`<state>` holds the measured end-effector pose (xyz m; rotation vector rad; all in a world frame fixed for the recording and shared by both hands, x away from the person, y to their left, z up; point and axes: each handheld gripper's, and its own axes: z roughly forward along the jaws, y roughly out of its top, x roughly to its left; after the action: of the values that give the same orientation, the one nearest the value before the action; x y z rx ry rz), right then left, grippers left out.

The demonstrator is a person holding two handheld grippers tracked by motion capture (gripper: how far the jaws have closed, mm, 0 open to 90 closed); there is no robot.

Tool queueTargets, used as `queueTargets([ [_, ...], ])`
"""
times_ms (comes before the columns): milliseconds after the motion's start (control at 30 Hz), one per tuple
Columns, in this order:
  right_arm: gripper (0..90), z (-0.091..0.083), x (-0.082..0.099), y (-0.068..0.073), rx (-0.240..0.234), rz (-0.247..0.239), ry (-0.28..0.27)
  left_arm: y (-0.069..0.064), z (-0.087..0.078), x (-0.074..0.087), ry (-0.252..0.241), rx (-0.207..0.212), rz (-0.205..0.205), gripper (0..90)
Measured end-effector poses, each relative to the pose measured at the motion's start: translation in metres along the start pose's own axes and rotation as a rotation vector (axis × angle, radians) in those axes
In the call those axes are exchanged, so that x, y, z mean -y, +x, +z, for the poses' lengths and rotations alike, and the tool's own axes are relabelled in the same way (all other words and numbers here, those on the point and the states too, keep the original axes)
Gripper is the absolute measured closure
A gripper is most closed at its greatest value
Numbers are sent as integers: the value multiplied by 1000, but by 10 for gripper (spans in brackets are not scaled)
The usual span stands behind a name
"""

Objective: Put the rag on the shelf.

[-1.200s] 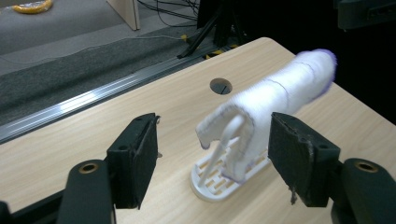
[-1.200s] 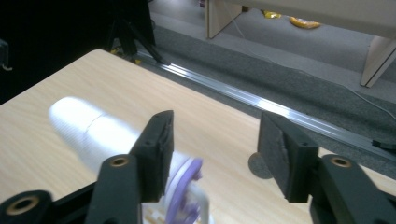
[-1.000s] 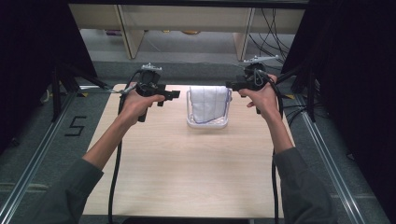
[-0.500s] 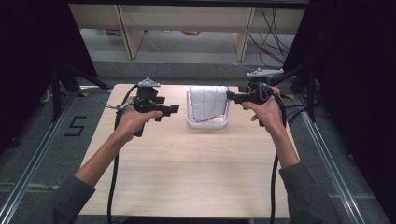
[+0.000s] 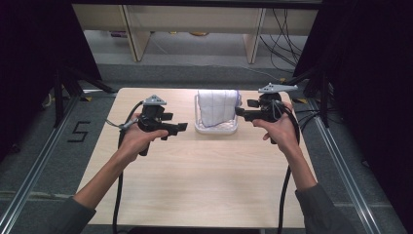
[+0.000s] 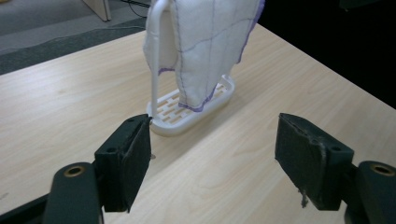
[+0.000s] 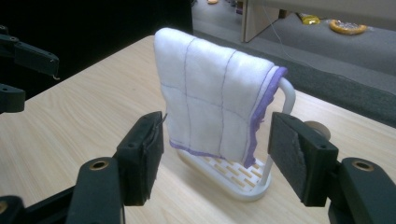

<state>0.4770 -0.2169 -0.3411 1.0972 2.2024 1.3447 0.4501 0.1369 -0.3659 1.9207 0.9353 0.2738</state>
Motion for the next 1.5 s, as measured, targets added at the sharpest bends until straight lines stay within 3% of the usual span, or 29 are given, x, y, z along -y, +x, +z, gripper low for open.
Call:
queueTargets([
  [67, 366, -1, 3, 1, 4, -22, 8, -1, -2, 4, -1, 7, -3, 267],
  [333, 358, 0, 16, 11, -29, -13, 12, -5, -6, 20, -5, 19, -6, 257],
  [467, 340, 0, 23, 17, -44, 15, 7, -8, -6, 28, 2, 26, 7, 243],
  [500, 329, 0, 25, 16, -49, -4, 6, -9, -6, 31, 0, 31, 6, 241],
  [567, 310, 2, 30, 20, -62, 22, 8, -11, -6, 36, 3, 39, 4, 235],
  [600, 300, 3, 31, 20, -60, 0, 3, -12, -5, 39, -1, 48, 3, 234],
  [667, 271, 5, 36, 25, -64, 32, 7, -14, -6, 43, 6, 41, 14, 231],
  [867, 266, 12, 48, 36, -102, -1, 19, -18, -5, 55, 9, 52, 15, 223],
  [933, 266, 10, 49, 40, -96, 24, 32, -19, -5, 59, 10, 52, 19, 223],
  [1000, 264, 13, 52, 43, -107, 4, 17, -20, -5, 62, 12, 48, 27, 222],
  [1133, 263, 14, 64, 50, -120, 21, 43, -22, -4, 71, 17, 54, 29, 216],
  [1300, 261, 20, 80, 52, -143, 37, 61, -24, -6, 81, 14, 59, 29, 213],
  [1367, 256, 23, 84, 51, -135, 7, 57, -23, -5, 85, 16, 60, 29, 212],
  [1400, 257, 24, 86, 52, -147, 30, 63, -23, -5, 87, 14, 59, 26, 211],
  [1500, 257, 25, 90, 54, -149, 26, 74, -22, -5, 93, 26, 60, 30, 211],
])
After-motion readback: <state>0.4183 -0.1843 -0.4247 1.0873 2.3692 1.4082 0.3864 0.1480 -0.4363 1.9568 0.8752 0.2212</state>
